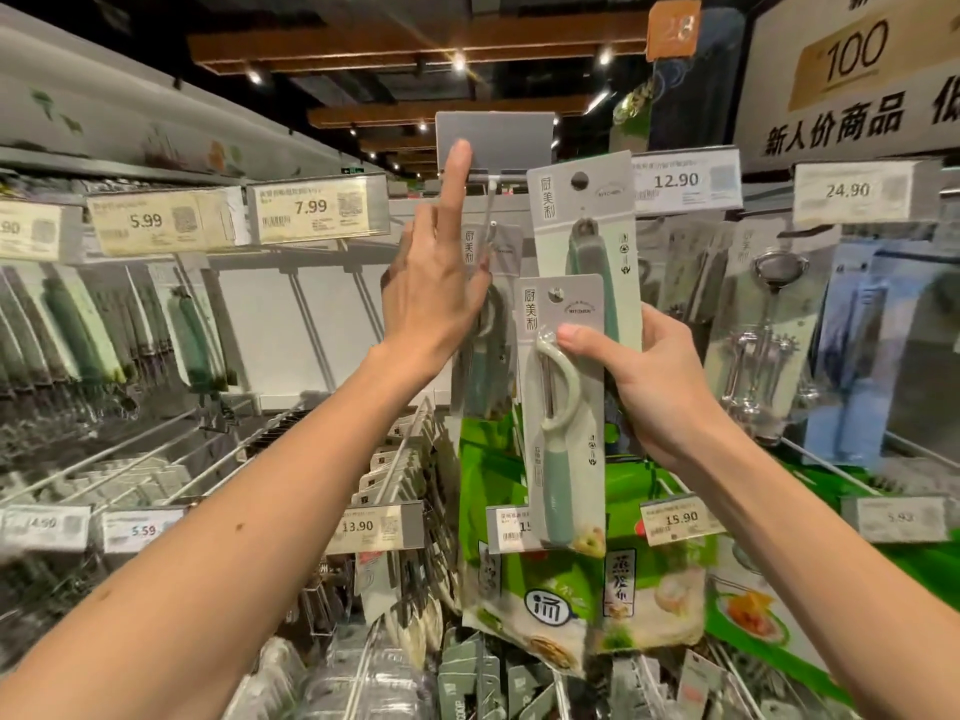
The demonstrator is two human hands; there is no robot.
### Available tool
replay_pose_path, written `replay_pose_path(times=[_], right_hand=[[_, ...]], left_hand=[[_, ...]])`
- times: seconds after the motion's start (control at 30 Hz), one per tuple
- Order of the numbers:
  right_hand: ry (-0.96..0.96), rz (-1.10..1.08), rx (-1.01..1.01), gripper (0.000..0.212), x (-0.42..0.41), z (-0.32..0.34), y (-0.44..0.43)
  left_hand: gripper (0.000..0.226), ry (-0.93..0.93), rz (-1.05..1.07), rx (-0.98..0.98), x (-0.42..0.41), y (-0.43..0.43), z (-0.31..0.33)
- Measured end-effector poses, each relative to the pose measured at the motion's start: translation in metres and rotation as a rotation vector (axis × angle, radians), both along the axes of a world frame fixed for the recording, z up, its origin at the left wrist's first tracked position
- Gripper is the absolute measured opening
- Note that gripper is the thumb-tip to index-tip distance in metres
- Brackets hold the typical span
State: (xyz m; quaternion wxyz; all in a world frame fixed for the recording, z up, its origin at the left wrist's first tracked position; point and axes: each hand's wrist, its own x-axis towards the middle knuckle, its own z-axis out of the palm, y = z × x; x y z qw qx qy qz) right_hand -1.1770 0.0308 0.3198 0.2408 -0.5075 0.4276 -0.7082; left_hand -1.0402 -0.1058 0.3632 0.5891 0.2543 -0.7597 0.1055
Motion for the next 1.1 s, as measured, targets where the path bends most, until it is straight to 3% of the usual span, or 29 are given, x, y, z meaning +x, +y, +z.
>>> replay_pose_path(times=[0.17,0.33,0.47,0.57,0.73,0.9,1.1], right_hand=[[-0.023,0.052,0.002,0.022,-0.002,-0.008,0.005],[-0.019,0.098,0.024,0.029,0.008,-0.014,0.000],[-0.043,0.146,0.009,0.026,0.017,-0.010,-0.006],[-0.060,0.165,-0.011,0.023,0.021,-0.009,-0.007],[-0.037,0.155,-0.033,0.032,0.020,-0.003,-0.003],[-0.025,0.114,-0.003,0.037,0.012,0.003,0.000],[-0.026,0.051,-0.035,0.033,0.004,0.019,0.002]], left_hand=[[0.088,-0.066,-0.238,0.276,0.028,0.036,-0.005],[0.081,0.049,-0.480,0.592,0.045,0.072,-0.032],[0.087,0.111,-0.555,0.733,0.046,0.080,-0.045],[0.077,0.211,-0.649,0.845,0.040,0.086,-0.050],[0.044,0.297,-0.692,0.822,0.037,0.085,-0.043],[0.046,0.404,-0.652,0.740,0.048,0.073,-0.031],[0.052,0.342,-0.600,0.689,0.036,0.062,-0.011]])
